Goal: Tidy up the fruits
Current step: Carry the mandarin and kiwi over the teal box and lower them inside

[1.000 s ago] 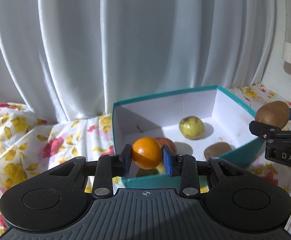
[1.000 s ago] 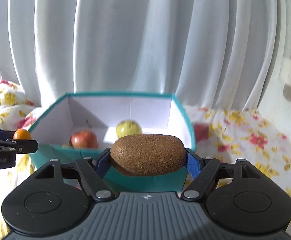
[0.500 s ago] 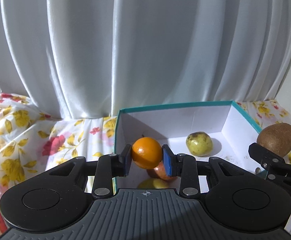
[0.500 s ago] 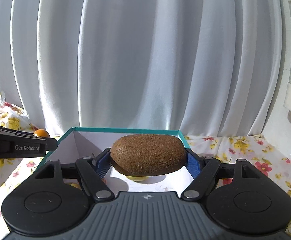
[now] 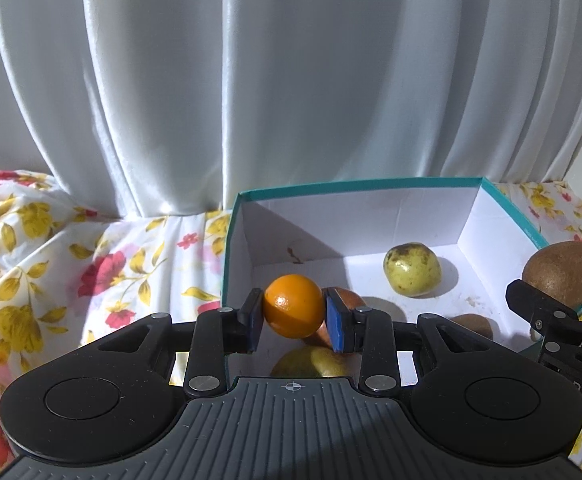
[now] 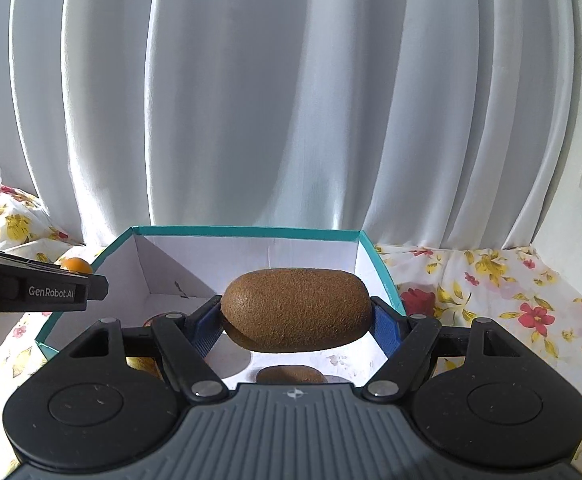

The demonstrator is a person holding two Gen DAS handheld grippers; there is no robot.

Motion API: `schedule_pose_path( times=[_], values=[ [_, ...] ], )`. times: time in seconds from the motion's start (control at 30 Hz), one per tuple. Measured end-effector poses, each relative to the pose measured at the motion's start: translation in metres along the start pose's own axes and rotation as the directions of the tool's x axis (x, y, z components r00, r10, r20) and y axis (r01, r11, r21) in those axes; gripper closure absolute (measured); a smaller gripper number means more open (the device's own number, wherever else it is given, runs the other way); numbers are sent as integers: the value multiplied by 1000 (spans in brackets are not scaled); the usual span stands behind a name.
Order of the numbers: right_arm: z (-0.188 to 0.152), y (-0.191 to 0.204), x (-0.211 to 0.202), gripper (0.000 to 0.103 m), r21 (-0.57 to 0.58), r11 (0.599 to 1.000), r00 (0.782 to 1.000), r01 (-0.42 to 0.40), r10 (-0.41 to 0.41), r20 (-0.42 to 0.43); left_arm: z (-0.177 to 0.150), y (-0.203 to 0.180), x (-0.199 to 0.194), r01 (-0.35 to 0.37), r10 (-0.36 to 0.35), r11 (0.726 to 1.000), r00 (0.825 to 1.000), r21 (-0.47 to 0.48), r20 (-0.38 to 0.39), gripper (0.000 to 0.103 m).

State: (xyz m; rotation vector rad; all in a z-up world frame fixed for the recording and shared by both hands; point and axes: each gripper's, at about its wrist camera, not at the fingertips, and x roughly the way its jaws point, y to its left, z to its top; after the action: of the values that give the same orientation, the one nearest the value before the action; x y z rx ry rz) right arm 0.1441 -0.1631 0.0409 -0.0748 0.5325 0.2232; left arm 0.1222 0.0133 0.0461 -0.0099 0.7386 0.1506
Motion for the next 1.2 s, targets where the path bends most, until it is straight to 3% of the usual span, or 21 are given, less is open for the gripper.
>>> schedule_pose_path(
  times=[1.2],
  values=[
    [-19,-8,35,27,-7,1000,997,-14,14,-82,-7,-4,28,-19,20,1000,997,10,-76,67]
  ],
)
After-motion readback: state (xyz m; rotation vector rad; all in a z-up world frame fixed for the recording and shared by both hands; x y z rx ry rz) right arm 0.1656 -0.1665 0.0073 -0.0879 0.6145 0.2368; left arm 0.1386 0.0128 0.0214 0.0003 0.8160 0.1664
